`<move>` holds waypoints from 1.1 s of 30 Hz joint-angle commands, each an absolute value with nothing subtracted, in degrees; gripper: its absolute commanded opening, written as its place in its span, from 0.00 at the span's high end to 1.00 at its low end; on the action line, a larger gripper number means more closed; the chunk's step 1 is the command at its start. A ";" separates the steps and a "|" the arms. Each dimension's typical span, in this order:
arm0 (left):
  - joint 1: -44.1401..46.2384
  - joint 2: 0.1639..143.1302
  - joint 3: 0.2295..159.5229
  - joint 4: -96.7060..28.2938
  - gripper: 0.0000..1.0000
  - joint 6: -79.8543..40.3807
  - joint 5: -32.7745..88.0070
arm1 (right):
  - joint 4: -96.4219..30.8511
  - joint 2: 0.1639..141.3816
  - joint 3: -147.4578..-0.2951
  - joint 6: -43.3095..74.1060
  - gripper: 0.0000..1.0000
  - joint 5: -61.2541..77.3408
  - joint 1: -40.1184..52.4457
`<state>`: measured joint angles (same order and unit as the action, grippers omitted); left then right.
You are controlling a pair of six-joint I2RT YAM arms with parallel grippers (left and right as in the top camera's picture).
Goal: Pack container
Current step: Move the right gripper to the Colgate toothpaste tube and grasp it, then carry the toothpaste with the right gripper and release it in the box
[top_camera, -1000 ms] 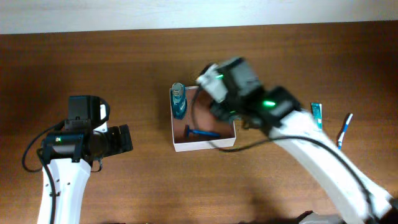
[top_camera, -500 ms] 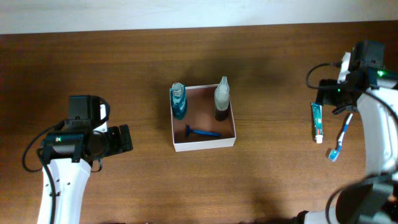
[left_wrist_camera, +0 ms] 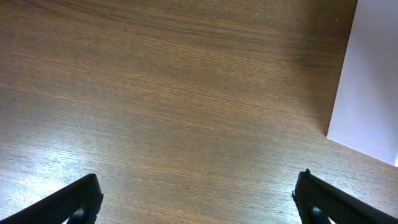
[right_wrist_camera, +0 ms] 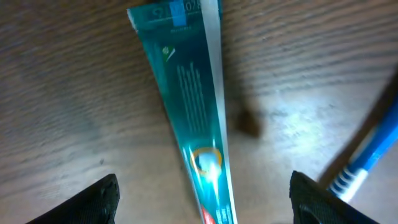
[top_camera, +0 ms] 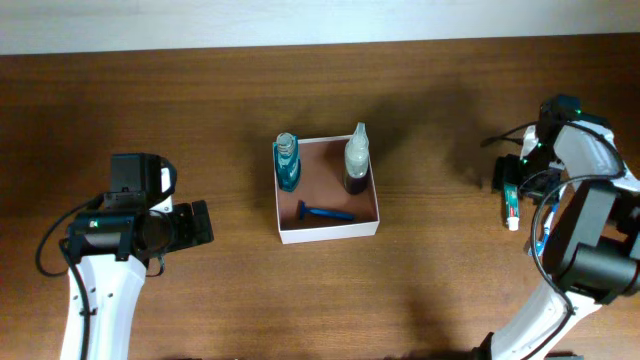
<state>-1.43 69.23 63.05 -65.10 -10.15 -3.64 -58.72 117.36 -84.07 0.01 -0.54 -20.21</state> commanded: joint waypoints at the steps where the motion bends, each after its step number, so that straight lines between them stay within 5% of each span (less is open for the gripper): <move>1: -1.67 69.43 62.83 -65.14 0.01 -10.68 -4.25 | -58.15 120.18 -83.46 -0.56 0.20 1.15 -20.29; 9: -1.67 69.43 62.83 -65.14 0.00 -10.70 -4.23 | -58.08 122.89 -83.44 -0.82 0.21 2.42 -20.29; 13: -1.67 69.43 62.83 -65.14 0.01 -10.70 -4.23 | -58.50 122.87 -83.44 -0.78 0.61 2.42 -20.29; 17: -1.67 69.43 62.83 -65.14 0.00 -10.68 -4.23 | -58.78 122.87 -83.44 -0.78 0.83 2.42 -20.29; 23: -1.67 69.43 62.83 -65.14 0.01 -10.68 -4.25 | -59.00 122.87 -83.44 -0.78 0.96 2.42 -20.27; 33: -1.67 69.43 62.83 -65.14 0.01 -10.68 -4.25 | -61.63 115.74 -86.19 -0.84 0.96 10.00 -18.72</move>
